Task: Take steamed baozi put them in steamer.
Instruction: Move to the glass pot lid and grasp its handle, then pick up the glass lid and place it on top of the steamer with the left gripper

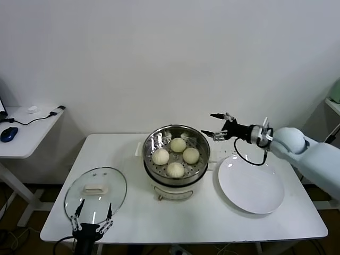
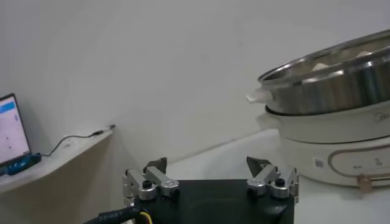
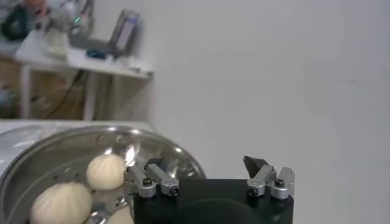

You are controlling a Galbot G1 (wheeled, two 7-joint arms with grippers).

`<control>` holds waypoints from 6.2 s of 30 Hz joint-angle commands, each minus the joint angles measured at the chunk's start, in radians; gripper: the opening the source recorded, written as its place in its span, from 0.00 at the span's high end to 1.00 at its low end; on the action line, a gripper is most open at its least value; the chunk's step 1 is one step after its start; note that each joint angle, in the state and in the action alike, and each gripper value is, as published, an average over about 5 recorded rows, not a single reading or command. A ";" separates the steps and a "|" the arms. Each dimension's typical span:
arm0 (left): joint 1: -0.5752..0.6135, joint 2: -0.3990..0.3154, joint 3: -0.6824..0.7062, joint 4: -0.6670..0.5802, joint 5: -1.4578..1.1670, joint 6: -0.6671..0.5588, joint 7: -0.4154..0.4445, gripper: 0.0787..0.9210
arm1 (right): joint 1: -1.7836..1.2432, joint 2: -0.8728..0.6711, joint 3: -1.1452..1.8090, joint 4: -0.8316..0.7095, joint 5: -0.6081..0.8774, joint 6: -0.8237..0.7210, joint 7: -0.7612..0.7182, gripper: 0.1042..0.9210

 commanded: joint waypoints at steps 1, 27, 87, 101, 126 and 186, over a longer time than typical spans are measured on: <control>0.000 -0.009 -0.017 -0.038 0.078 0.025 0.010 0.12 | -0.879 0.099 0.928 0.167 -0.154 0.034 0.152 0.12; -0.302 0.053 -0.084 0.334 1.350 0.027 -0.227 0.12 | -1.189 0.506 1.265 0.138 -0.423 0.014 0.100 0.12; -0.487 0.182 -0.114 0.496 1.094 -0.029 -0.242 0.90 | -1.191 0.583 1.312 -0.014 -0.576 0.113 0.045 0.12; -0.312 0.361 -0.048 0.001 0.965 0.263 -0.131 0.91 | -1.139 0.577 1.303 -0.067 -0.593 0.128 0.069 0.12; -0.952 0.404 0.771 -0.019 1.202 0.956 0.440 0.91 | -1.018 0.598 1.246 -0.154 -0.646 0.131 0.114 0.12; -1.022 0.002 0.816 0.511 1.304 0.940 0.264 0.91 | -1.061 0.611 1.324 -0.186 -0.663 0.180 0.087 0.12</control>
